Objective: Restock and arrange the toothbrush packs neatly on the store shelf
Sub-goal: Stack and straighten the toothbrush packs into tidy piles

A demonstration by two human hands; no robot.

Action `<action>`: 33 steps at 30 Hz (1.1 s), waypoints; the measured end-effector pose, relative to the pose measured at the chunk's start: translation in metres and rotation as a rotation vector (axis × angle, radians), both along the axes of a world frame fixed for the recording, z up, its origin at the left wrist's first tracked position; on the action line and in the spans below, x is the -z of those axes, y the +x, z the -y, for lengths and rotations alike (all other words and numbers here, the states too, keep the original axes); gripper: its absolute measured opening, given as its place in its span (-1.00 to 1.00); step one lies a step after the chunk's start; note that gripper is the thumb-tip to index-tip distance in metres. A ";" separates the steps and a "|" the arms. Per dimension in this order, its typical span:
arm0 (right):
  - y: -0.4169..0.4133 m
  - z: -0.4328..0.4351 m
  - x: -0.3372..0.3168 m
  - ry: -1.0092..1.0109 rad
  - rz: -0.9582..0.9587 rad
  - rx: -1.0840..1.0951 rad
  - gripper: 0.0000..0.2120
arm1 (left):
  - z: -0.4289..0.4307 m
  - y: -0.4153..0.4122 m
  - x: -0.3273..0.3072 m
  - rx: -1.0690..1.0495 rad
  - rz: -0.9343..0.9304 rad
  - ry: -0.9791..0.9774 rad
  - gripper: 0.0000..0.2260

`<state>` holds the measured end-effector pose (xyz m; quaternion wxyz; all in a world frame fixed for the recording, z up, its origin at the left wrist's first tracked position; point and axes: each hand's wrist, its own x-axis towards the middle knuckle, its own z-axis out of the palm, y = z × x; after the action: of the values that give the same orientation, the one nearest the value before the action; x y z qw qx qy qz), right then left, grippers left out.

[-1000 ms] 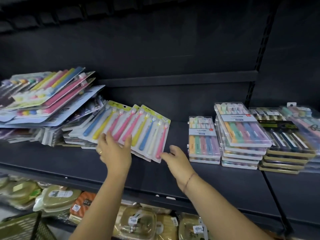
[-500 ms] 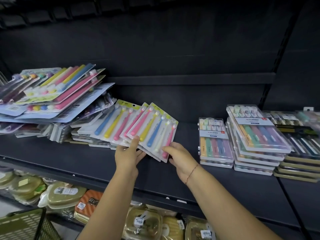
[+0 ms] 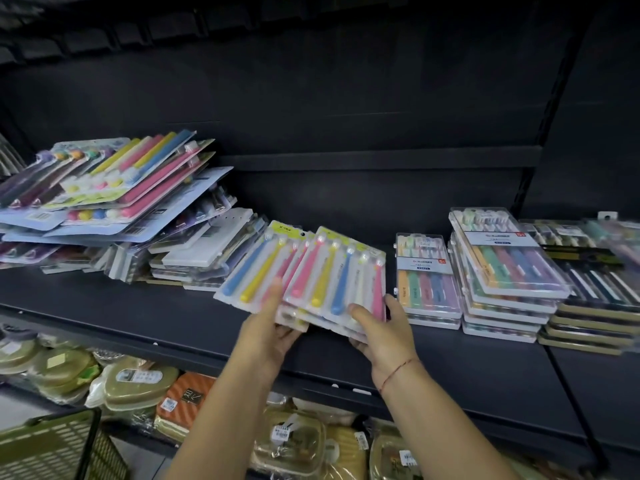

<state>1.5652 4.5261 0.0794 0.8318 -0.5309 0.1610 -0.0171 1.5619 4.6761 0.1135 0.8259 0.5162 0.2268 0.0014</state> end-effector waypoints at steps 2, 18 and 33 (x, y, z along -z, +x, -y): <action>-0.004 -0.003 -0.004 -0.017 0.023 0.013 -0.43 | -0.018 0.005 0.000 -0.128 0.002 -0.045 -0.63; -0.007 0.025 -0.027 -0.512 0.186 -0.021 -0.28 | -0.008 0.000 -0.003 0.238 -0.239 -0.047 -0.75; 0.001 -0.005 0.010 -1.061 0.095 -0.290 -0.19 | -0.026 0.005 0.002 0.179 -0.037 0.749 -0.75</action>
<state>1.5662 4.5312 0.0691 0.4505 -0.8926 0.0181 -0.0051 1.5666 4.7020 0.1114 0.5727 0.7998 0.1795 0.0030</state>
